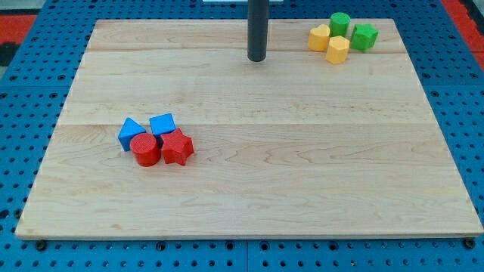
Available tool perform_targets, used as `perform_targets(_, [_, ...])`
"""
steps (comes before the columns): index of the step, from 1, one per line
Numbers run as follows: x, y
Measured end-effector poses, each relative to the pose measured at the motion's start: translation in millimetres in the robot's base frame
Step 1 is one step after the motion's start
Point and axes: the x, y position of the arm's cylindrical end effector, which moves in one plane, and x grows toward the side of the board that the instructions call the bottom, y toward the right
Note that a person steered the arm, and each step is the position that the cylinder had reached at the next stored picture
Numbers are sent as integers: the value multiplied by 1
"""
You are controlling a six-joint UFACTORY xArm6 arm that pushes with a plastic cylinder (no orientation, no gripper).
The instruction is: Move the red star up a bit
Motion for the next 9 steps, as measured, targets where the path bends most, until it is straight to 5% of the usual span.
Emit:
perform_targets(3, [59,3])
perform_targets(5, [131,67])
perform_targets(7, [200,56])
perform_targets(9, [242,-95])
